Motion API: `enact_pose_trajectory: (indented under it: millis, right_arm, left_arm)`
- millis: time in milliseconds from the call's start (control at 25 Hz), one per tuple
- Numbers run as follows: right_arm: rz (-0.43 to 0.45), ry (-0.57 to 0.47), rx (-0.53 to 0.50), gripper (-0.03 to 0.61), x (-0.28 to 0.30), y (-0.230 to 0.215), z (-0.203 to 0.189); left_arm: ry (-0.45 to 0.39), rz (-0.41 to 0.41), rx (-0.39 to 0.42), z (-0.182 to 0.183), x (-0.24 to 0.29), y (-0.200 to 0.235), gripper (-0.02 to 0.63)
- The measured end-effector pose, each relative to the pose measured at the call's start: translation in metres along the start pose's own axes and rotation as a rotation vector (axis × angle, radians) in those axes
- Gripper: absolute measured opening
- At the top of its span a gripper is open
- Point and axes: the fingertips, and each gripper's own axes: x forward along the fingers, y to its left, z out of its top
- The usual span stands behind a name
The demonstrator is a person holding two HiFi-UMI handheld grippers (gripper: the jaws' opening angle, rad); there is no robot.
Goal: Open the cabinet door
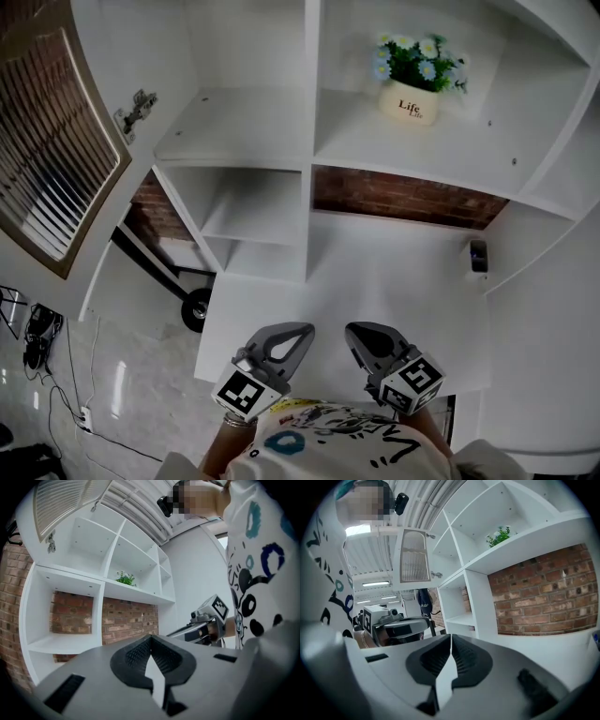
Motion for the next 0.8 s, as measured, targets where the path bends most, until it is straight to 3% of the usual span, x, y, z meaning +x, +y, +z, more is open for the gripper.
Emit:
enact_pose_trajectory:
  millis: [320, 800]
  right_arm:
    - [-0.033, 0.011, 0.002, 0.031, -0.006, 0.000, -0.002]
    - [-0.049, 0.041, -0.042, 0.026, -0.013, 0.003, -0.010]
  left_arm:
    - [0.084, -0.048, -0.015, -0.015, 0.001, -0.011, 0.014]
    - [0.093, -0.068, -0.041, -0.018, 0.005, -0.015, 0.014]
